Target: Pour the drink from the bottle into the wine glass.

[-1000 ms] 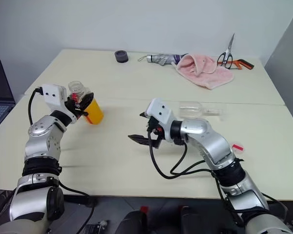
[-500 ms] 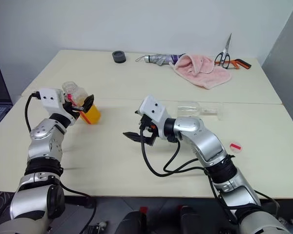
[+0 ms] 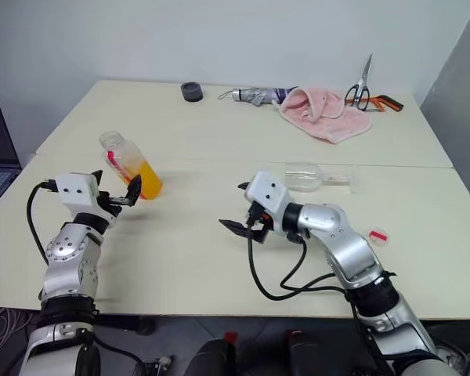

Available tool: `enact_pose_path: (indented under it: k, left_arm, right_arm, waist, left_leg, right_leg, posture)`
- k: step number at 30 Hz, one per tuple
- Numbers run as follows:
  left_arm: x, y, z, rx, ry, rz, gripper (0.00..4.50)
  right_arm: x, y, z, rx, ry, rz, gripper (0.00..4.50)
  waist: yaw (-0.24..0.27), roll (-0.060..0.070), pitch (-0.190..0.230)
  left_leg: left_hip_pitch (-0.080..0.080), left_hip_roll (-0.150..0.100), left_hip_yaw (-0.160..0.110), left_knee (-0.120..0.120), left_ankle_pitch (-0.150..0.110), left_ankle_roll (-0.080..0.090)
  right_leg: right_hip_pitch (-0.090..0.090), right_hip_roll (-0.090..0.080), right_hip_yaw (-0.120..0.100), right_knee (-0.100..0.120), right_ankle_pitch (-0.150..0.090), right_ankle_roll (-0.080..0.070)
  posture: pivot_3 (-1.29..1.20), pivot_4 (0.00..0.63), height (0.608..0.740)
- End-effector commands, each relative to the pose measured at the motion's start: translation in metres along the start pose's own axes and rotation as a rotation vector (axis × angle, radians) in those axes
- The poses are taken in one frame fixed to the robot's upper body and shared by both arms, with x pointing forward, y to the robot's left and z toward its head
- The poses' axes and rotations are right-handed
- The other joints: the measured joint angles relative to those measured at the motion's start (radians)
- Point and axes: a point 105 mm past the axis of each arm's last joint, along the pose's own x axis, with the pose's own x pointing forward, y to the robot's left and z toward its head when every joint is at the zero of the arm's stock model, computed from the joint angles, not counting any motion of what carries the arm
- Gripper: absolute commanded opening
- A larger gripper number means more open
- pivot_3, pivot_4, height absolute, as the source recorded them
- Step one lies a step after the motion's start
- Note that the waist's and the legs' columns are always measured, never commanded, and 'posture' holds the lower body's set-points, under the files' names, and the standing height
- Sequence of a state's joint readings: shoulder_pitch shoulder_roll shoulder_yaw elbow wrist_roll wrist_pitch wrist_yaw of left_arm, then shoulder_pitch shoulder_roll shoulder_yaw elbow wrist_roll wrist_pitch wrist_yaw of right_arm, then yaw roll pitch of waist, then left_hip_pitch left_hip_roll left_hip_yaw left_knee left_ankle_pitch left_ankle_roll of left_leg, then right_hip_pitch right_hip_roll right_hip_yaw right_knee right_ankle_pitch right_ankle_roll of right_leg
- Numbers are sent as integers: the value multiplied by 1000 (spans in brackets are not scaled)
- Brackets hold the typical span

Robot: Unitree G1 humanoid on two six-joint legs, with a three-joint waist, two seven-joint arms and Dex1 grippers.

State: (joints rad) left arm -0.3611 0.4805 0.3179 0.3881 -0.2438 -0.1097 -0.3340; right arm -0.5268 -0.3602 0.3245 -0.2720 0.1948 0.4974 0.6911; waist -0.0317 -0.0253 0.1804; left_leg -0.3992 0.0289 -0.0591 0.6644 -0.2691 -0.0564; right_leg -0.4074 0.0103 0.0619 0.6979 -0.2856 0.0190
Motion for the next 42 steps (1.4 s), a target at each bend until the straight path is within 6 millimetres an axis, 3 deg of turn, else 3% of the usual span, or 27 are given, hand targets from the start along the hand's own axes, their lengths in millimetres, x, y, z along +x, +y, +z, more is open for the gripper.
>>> enact_pose_path:
  k: [1,7,10,14,16,21,27,33,42]
  left_arm:
    - [-13,1,18,41,-61,27,4487]
    - [-52,-9,12,65,0,-5,4487]
    - [-58,-35,14,62,19,-146,4487]
    - [-54,-91,32,-4,15,-485,4487]
    - [-51,-107,42,-11,13,-624,4487]
    - [-49,-132,62,16,4,-856,4487]
    - [-57,-158,69,54,-10,-1040,4487]
    - [-60,-167,63,51,-14,-1090,4487]
    - [-60,-173,60,46,-25,-1102,4487]
  right_arm:
    - [-22,-7,17,-87,-66,-77,4500]
    - [-60,-28,2,-160,-12,-326,4500]
    - [-75,-45,-8,-256,56,-458,4500]
    - [-99,-73,-36,-646,345,-595,4500]
    - [-104,-83,-46,-820,452,-605,4500]
    - [-101,-105,-60,-1022,549,-617,4500]
    - [-84,-110,-86,-1071,614,-563,4500]
    - [-73,-121,-103,-1083,666,-578,4500]
    - [-69,-147,-113,-1153,720,-619,4500]
  waist:
    - [0,0,0]
    - [-1,0,0]
    - [1,0,0]
    - [8,-1,0]
    - [7,-1,0]
    - [-19,-1,0]
    - [-24,0,0]
    - [-23,-1,0]
    - [-25,-1,0]
  left_leg:
    - [0,0,0,0,0,0]
    - [1,1,1,-1,0,0]
    - [2,0,1,-1,0,0]
    - [3,-2,1,0,1,-1]
    - [3,-3,2,0,1,-1]
    - [6,-1,8,-2,1,-1]
    - [5,-2,8,-3,1,-1]
    - [4,-2,8,-2,1,-1]
    - [5,-3,8,-2,1,-1]
  right_leg:
    - [0,0,0,0,0,0]
    - [0,-1,2,0,0,0]
    - [1,1,1,0,0,0]
    - [3,3,1,-1,0,1]
    - [3,4,1,-1,0,2]
    - [1,7,7,0,0,1]
    - [1,7,7,0,0,1]
    - [1,6,8,-1,0,1]
    - [2,6,8,0,0,1]
  posture:
    - [0,150,740]
    - [0,150,740]
    - [0,150,740]
    - [0,150,740]
    - [0,150,740]
    - [0,150,740]
    - [0,150,740]
    - [0,150,740]
    - [0,150,740]
